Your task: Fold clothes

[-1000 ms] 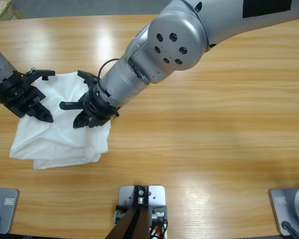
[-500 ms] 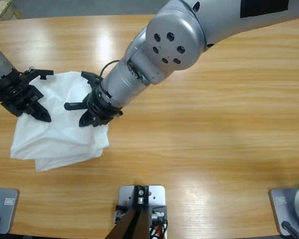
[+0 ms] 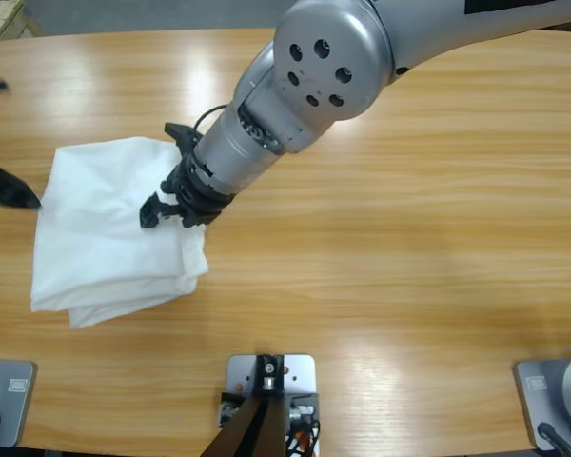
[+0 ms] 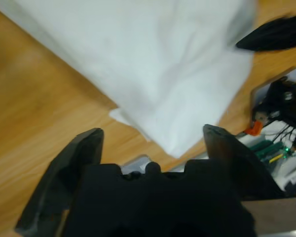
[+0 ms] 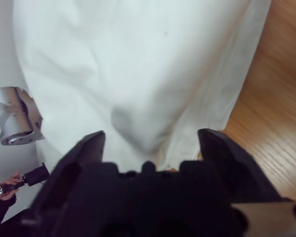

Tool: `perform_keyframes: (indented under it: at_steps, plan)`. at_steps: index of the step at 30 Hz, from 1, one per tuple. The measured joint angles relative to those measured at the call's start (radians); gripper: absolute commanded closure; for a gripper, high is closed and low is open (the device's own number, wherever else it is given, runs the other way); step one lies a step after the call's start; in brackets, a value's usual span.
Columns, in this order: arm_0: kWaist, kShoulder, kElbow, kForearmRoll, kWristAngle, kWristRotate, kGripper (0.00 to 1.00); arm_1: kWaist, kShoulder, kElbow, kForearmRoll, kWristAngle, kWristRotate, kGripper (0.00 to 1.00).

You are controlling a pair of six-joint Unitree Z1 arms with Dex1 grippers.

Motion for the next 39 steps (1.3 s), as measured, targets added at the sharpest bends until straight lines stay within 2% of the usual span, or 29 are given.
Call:
perform_keyframes:
  at_steps: [1,3,7,12,18,21,27,39]
  plan:
    - [-0.008,-0.023,-0.030,0.000,0.000,0.006,0.621,0.000,-0.004,0.000,0.000,0.000,-0.003,1.000]
    - [-0.026,-0.051,-0.066,-0.011,-0.027,0.015,0.990,0.000,-0.025,0.000,0.000,0.000,-0.010,1.000]
    - [-0.030,-0.049,-0.032,-0.082,-0.107,0.016,1.000,0.000,-0.116,-0.006,0.000,0.005,-0.027,1.000]
    - [-0.002,0.028,0.063,-0.193,-0.140,0.009,1.000,0.001,-0.125,-0.006,-0.010,0.096,-0.040,1.000]
    - [0.031,0.097,0.219,-0.430,-0.141,-0.153,1.000,0.008,-0.075,-0.004,-0.106,0.141,-0.038,1.000]
    - [0.038,0.121,0.280,-0.495,-0.137,-0.211,1.000,0.032,-0.037,-0.004,-0.144,0.166,-0.031,1.000]
    - [0.054,0.129,0.328,-0.525,-0.102,-0.277,1.000,0.075,0.024,-0.003,-0.197,0.198,-0.004,1.000]
    - [0.113,0.129,0.404,-0.549,-0.089,-0.280,1.000,0.079,0.121,0.002,-0.237,0.207,0.018,1.000]
